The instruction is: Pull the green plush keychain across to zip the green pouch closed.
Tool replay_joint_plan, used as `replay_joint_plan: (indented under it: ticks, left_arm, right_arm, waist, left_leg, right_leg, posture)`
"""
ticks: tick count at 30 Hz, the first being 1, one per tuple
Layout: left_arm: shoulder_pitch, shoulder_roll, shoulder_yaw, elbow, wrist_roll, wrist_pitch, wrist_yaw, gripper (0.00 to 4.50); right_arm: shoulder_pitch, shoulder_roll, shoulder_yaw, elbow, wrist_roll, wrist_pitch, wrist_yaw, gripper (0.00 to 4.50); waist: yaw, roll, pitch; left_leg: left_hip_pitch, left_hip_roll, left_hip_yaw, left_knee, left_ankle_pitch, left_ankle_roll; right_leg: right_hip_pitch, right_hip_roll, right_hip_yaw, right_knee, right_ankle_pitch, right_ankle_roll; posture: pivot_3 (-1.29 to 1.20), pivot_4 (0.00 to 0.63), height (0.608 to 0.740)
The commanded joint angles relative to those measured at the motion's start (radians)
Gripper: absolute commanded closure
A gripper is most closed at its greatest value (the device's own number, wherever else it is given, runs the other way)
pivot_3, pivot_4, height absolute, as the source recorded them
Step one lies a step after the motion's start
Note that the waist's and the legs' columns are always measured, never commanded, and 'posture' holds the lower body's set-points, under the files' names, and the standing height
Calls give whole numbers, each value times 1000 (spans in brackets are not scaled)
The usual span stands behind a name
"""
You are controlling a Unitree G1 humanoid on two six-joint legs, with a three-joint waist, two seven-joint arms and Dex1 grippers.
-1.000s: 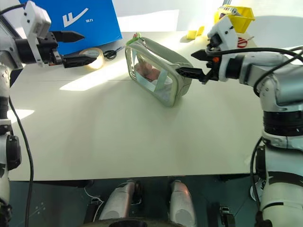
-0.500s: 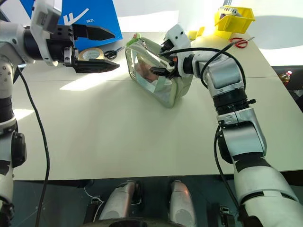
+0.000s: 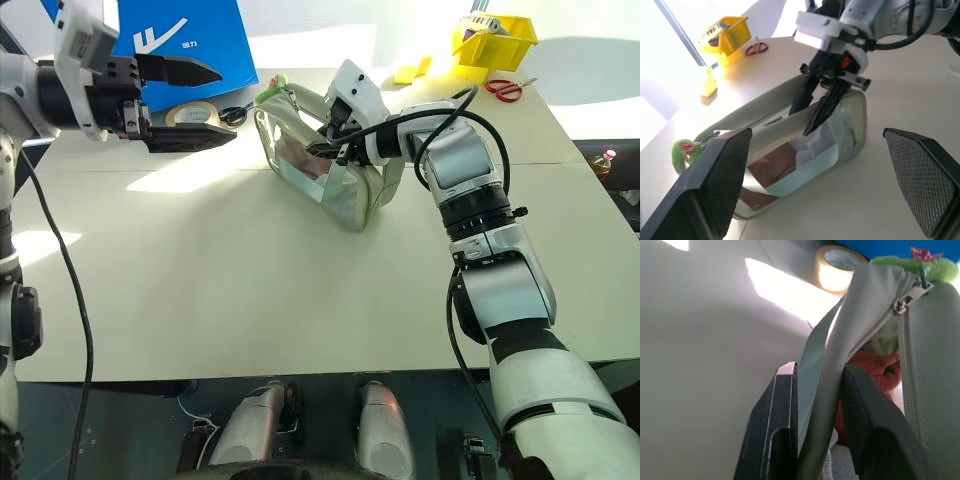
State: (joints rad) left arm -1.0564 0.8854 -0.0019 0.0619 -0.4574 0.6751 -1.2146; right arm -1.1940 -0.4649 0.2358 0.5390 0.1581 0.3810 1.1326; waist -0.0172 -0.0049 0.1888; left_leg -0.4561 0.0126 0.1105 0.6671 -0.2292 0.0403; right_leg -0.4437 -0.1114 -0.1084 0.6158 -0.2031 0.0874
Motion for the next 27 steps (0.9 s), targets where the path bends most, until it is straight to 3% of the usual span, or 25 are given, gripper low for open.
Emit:
replay_joint_plan:
  ticks: [1, 4, 10, 14, 27]
  left_arm:
    - [-11, 35, 38, 30, 21, -46, -3, 0]
    - [-20, 50, 37, 48, 26, -55, -9, 0]
    - [-7, 45, 34, 30, 24, -57, -10, 0]
    - [-6, 45, 31, 24, 21, -54, -15, 0]
    - [-18, 40, 25, 41, 29, -70, -33, 0]
  right_arm:
    - [-60, -37, -30, -6, 19, -99, 121, 3355]
    - [-70, -60, -35, -10, 28, -122, 202, 3355]
    - [-71, -58, -9, 67, -48, -129, 175, 3355]
    - [-62, -64, -5, 59, -60, -115, 196, 4479]
    - [-22, -36, -55, -145, 28, -259, 283, 4479]
  waist:
    - [1, 0, 0]
    - [1, 0, 0]
    - [1, 0, 0]
    - [0, 0, 0]
    - [0, 0, 0]
  left_leg:
    - [0, 0, 0, 0, 0, 0]
    - [0, 0, 0, 0, 0, 0]
    - [0, 0, 0, 0, 0, 0]
    - [0, 0, 0, 0, 0, -1]
    - [1, 0, 0, 0, 1, -1]
  right_leg:
    - [0, 0, 0, 0, 0, 0]
    - [0, 0, 0, 0, 0, 0]
    - [0, 0, 0, 0, 0, 0]
    - [0, 0, 0, 1, 0, 0]
    - [0, 0, 0, 3, 0, 0]
  posture:
    - [0, 150, 740]
    - [0, 150, 740]
    - [0, 150, 740]
    - [0, 150, 740]
    - [0, 150, 740]
